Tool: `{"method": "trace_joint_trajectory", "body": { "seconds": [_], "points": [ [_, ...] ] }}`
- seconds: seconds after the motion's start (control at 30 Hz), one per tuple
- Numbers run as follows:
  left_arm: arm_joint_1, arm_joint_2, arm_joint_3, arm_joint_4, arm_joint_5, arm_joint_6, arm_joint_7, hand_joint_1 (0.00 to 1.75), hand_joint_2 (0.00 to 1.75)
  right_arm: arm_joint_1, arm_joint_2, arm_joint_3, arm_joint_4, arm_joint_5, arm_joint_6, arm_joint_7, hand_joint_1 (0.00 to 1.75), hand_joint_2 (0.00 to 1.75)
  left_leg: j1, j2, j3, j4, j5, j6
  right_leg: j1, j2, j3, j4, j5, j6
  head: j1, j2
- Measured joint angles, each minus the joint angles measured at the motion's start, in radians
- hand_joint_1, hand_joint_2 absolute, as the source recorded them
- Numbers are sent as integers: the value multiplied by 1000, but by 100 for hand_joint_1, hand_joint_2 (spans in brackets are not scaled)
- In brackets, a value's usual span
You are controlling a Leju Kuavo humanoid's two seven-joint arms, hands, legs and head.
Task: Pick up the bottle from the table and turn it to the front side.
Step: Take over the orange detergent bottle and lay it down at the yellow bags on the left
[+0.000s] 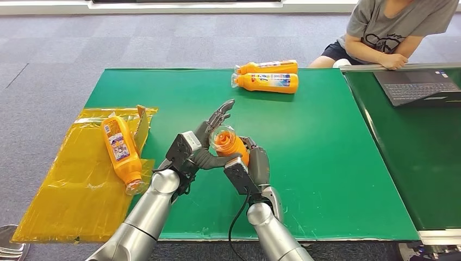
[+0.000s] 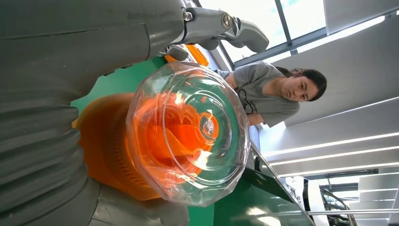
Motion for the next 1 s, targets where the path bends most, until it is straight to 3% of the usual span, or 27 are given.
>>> {"method": "trace_joint_trajectory", "body": {
  "seconds": [0.33, 0.47, 1.0],
  "points": [
    [-14, -11, -25, 38, -41, 20, 6, 0, 175, -6, 2, 0, 7, 6, -3, 5, 175, 175, 0, 0, 0, 0, 0, 0, 0, 0, 0, 0, 0, 0, 0, 0],
    [-24, -22, -34, 69, -45, 18, 1, 175, 175, -16, 4, -1, 14, 7, -6, 6, 175, 175, 0, 0, 0, 0, 0, 0, 0, 0, 0, 0, 0, 0, 0, 0],
    [-61, -25, -43, 102, -44, -1, -20, 175, 175, -39, 8, -11, 18, 12, -11, 20, 175, 175, 0, 0, 0, 0, 0, 0, 0, 1, 0, 0, 0, 0, 0, 0]
  ]
}}
